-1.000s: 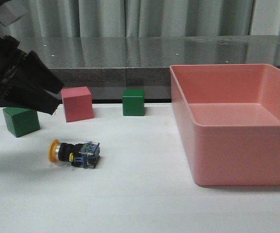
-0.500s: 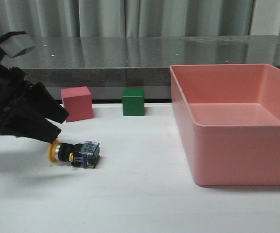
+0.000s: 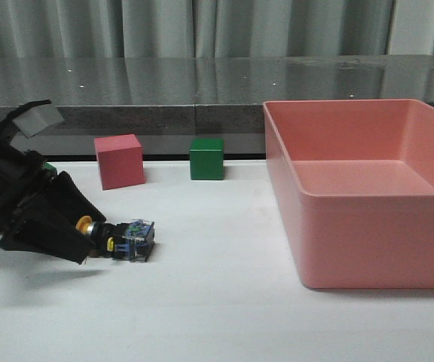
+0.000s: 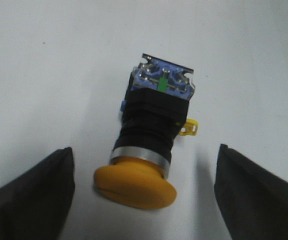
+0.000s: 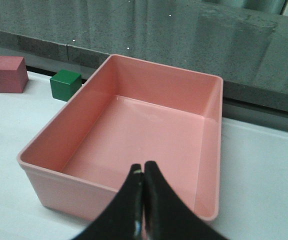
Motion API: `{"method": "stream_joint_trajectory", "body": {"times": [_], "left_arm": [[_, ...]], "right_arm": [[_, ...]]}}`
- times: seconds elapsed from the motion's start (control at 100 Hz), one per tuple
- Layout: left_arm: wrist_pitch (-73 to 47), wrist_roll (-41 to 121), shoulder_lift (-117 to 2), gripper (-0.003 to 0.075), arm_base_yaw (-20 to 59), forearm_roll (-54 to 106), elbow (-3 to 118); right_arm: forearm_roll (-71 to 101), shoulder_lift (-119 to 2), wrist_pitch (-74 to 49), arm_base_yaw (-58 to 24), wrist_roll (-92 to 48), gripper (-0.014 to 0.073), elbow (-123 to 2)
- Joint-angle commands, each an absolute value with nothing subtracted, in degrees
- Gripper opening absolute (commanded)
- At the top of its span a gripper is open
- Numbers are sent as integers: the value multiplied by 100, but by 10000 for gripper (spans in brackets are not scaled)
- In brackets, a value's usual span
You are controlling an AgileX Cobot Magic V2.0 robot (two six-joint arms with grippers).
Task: Place and stand button with both arms
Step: 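Lower the left gripper onto the lying button and grasp its body, then lift the button and rotate it so the yellow cap points up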
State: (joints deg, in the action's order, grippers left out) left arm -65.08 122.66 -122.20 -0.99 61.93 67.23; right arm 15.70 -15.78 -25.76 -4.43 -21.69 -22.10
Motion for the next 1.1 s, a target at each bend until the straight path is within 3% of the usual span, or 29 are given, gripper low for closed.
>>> {"method": "stream_joint_trajectory", "body": {"times": [0.0,0.08,0.23,0.44,0.62,0.83,1.09], "left_arm": [[-6789,12260,-12012,420,-79,6317,6822],[-6789,12260,-12012,297,-79,6177,6822],[-6939,12260,-11989,-23,-79,5929,6825],[-7327,11902,-11576,-20,-79,5611,7123],[-6609,10506,-10719,-20,183,4355,7699],[-6151,8363,-10052,-20,1217,1514,8265],[-5811,5924,-10249,-20,2842,-1865,8347]], "right_arm": [[1567,-1615,-2181,-441,-2172,-62,-2362],[1567,-1615,-2181,-441,-2172,-62,-2362],[1567,-1615,-2181,-441,-2172,-62,-2362],[1567,-1615,-2181,-441,-2172,-62,-2362],[1567,-1615,-2181,-441,-2172,-62,-2362],[1567,-1615,-2175,-441,-2172,-62,-2362],[1567,-1615,-2175,-441,-2172,-62,-2362]]}}
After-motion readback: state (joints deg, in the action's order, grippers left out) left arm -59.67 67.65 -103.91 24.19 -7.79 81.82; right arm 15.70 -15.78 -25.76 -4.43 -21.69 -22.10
